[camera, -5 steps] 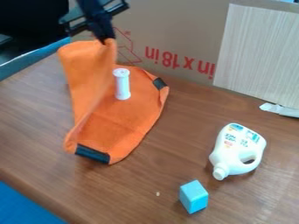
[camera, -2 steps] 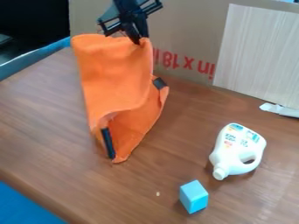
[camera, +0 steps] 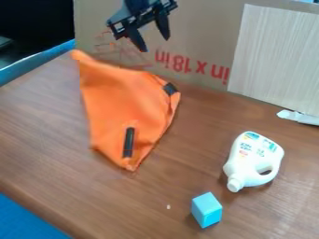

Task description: Fold the cloth with the white object in it

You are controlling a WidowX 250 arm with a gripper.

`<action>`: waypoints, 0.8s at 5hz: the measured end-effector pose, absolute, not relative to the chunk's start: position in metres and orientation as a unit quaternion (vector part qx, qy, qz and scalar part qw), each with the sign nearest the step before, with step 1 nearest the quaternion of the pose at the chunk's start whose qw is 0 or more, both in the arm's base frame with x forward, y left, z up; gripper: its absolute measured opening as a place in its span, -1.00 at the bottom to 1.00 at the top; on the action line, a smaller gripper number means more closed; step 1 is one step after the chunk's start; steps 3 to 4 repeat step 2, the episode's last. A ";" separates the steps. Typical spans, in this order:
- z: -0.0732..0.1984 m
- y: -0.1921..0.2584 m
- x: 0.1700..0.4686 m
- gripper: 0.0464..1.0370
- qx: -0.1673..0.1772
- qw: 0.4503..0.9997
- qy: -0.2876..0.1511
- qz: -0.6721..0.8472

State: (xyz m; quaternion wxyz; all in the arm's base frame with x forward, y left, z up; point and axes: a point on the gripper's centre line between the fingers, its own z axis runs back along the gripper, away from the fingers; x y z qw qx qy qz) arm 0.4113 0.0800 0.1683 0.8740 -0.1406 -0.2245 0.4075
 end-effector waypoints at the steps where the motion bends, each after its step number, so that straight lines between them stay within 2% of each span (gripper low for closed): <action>1: 0.190 0.089 0.407 0.89 -0.169 0.879 -0.218 0.389; 2: 0.216 0.103 0.392 0.93 -0.191 0.901 -0.196 0.336; 4: 0.216 0.103 0.392 0.93 -0.191 0.901 -0.196 0.336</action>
